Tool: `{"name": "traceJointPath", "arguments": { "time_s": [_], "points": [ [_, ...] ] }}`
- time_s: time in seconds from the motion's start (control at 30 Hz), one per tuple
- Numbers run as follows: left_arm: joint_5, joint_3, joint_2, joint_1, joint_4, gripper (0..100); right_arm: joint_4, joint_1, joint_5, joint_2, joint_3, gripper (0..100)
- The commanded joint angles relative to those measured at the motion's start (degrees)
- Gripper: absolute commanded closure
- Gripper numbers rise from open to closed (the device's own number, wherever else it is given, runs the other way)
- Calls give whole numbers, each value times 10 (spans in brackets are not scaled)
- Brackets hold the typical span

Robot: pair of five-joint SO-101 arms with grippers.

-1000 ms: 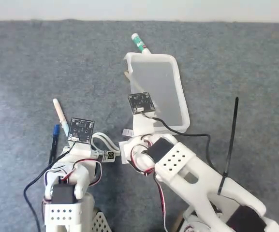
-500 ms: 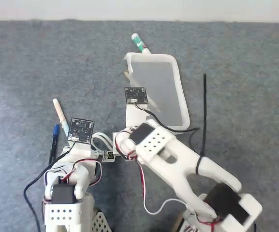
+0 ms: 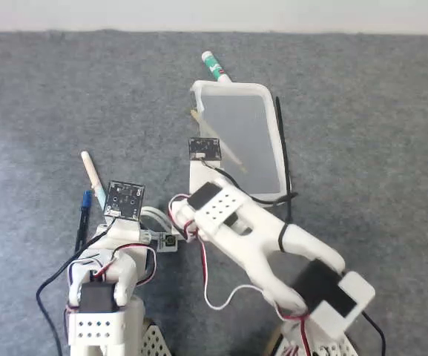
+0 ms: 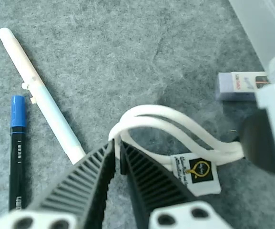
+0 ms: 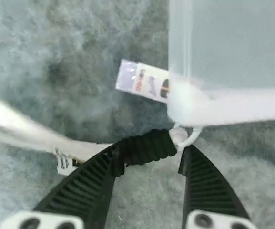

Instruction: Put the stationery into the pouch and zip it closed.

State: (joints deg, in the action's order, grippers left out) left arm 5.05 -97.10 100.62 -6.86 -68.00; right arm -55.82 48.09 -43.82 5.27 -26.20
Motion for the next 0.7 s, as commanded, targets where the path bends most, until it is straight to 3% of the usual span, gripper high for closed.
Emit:
{"name": "traceJointPath", "arguments": {
  "time_s": [0.0, 0.3, 0.5, 0.67],
  "points": [
    [3, 3, 6, -1, -4, 988, -4, -31, -6, 14, 38, 815],
    [3, 3, 6, -1, -4, 988, -8, -37, -7, 51, 46, 821],
    [3, 3, 6, -1, -4, 988, -21, -38, -3, 49, 46, 993],
    [3, 3, 6, -1, -4, 988, -63, -47, 20, 44, 59, 994]
  ]
}}
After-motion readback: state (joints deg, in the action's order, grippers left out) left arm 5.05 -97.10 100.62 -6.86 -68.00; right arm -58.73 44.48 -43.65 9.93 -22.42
